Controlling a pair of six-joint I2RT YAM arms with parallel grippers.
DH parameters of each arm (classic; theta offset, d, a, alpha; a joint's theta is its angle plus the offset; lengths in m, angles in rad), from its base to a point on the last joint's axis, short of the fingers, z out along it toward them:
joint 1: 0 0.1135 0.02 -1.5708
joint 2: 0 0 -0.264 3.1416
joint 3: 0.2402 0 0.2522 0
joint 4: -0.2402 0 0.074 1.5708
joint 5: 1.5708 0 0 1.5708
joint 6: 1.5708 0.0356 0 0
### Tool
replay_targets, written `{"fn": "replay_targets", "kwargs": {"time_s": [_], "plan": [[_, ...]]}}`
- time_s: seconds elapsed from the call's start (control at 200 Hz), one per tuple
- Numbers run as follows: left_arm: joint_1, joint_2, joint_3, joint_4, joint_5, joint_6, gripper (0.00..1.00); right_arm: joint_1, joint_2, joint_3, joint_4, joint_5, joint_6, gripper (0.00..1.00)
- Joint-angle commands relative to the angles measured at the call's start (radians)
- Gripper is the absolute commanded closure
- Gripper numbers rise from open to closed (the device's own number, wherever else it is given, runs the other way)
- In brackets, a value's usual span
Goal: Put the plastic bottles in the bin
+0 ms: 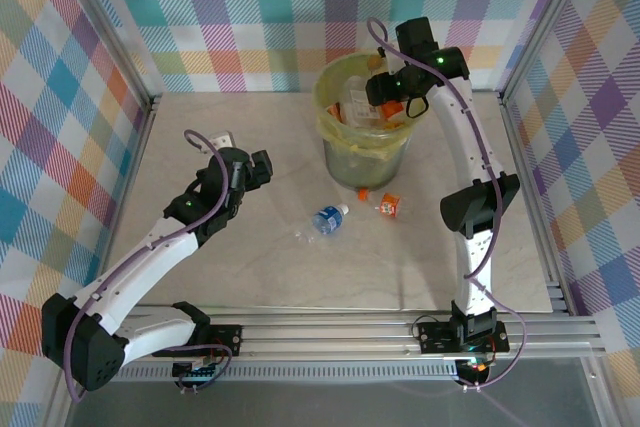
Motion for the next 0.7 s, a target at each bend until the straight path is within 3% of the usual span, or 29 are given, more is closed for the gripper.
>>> {"fn": "replay_targets", "kwargs": {"time_s": [0.0, 0.38, 0.7], "plan": [[0.010, 0.000, 0.025, -0.002, 0.009, -0.010, 0.00, -0.004, -0.033, 0.028, -0.031, -0.021, -0.014, 0.23], [0.010, -0.022, 0.021, -0.011, 0.003, -0.011, 0.00, -0.002, -0.098, 0.030, -0.039, -0.022, 0.005, 0.19], [0.010, -0.035, 0.017, -0.011, 0.000, -0.009, 0.00, -0.002, -0.091, 0.030, -0.067, 0.205, 0.005, 0.20]]}}
